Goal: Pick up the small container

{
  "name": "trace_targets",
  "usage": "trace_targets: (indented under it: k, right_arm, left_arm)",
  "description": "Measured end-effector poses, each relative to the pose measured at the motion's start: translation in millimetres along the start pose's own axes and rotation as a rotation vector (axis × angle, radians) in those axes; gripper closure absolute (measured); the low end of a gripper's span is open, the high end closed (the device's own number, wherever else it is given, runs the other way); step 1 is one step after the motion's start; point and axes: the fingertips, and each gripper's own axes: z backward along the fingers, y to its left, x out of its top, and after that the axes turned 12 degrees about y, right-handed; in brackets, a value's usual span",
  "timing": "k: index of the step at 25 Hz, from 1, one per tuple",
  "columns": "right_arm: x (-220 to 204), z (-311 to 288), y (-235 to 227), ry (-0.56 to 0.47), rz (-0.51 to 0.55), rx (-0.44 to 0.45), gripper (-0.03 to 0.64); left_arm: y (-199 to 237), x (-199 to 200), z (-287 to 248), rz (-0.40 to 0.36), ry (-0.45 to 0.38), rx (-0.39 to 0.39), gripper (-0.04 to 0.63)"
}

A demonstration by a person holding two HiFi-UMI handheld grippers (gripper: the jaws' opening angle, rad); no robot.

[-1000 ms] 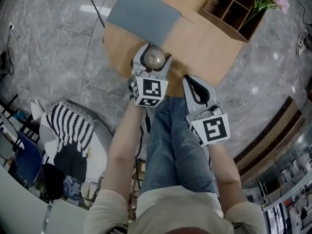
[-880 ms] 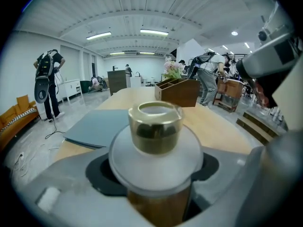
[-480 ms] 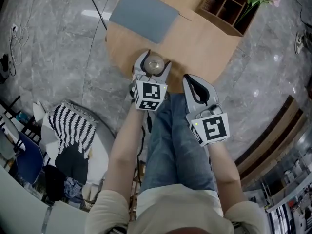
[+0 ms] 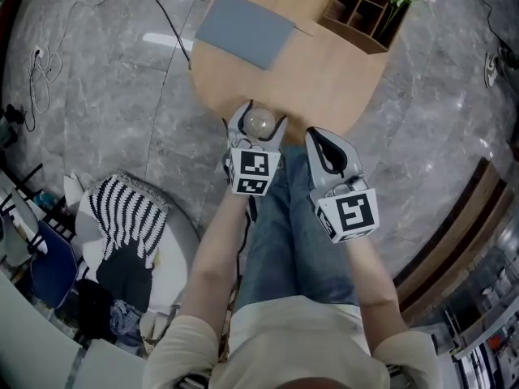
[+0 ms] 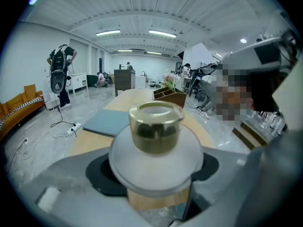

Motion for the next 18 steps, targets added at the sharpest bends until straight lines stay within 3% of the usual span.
trace_targets:
  k: [18]
  right_arm:
    - [37.7, 113.1, 50.9, -0.055, 0.042, -0.037, 0.618]
  left_arm:
    - [-44.9, 52.9, 147.8, 0.050, -0.098, -0.018, 0.255]
